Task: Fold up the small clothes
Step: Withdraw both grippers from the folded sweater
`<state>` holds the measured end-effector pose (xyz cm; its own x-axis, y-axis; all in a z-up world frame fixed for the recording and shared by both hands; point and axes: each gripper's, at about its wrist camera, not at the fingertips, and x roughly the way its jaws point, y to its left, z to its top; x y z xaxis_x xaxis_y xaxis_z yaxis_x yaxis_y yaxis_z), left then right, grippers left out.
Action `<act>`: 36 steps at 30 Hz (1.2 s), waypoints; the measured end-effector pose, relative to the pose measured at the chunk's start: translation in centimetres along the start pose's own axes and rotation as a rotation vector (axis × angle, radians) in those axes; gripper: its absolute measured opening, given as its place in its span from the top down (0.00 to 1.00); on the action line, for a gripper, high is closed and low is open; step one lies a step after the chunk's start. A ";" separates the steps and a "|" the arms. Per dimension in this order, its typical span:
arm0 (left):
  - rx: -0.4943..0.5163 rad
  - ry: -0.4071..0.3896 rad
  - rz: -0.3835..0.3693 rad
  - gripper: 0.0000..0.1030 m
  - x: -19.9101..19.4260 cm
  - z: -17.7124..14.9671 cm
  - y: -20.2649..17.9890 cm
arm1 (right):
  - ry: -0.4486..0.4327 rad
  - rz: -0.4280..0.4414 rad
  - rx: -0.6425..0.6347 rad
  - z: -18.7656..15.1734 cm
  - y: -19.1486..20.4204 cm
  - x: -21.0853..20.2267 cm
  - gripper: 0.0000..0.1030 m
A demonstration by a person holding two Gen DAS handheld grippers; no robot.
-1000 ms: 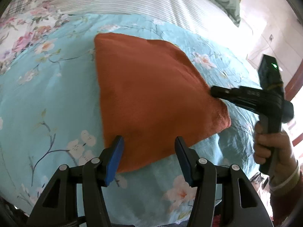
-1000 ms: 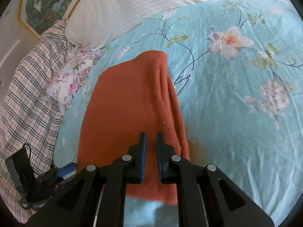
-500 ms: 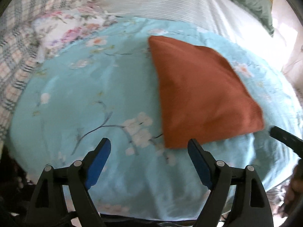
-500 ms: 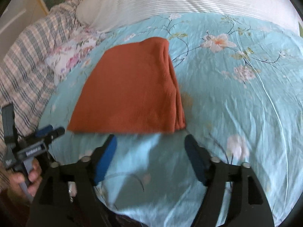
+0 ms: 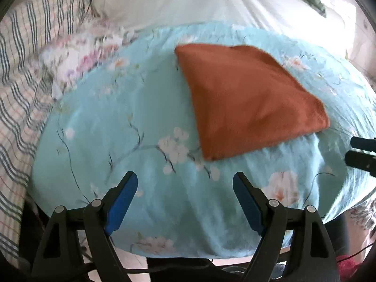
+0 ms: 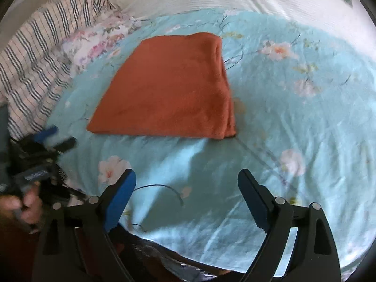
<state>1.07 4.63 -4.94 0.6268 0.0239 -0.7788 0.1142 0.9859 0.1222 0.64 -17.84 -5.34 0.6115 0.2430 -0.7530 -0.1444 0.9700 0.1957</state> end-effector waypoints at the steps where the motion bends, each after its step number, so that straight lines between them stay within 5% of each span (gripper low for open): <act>1: 0.005 -0.011 -0.003 0.19 -0.6 0.4 0.0 | -0.017 -0.008 -0.022 0.2 0.4 -0.5 0.14; 6: 0.028 -0.058 0.024 0.16 -2.7 2.1 0.0 | -0.108 -0.003 -0.068 1.3 1.0 -3.0 0.01; 10: 0.030 -0.053 0.029 0.15 -2.4 2.8 -0.2 | -0.138 -0.056 -0.111 1.8 1.4 -3.1 0.01; 22: 0.046 0.054 0.074 0.15 1.3 3.4 -1.1 | -0.032 -0.024 -0.132 2.1 1.8 0.5 0.01; 36: 0.036 0.036 0.056 0.15 1.6 5.7 -1.0 | -0.058 0.016 -0.118 6.0 1.5 1.3 0.01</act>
<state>6.40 2.75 -2.79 0.6050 0.0851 -0.7916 0.1077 0.9764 0.1873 5.89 -16.14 -2.31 0.6521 0.2605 -0.7120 -0.2429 0.9614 0.1293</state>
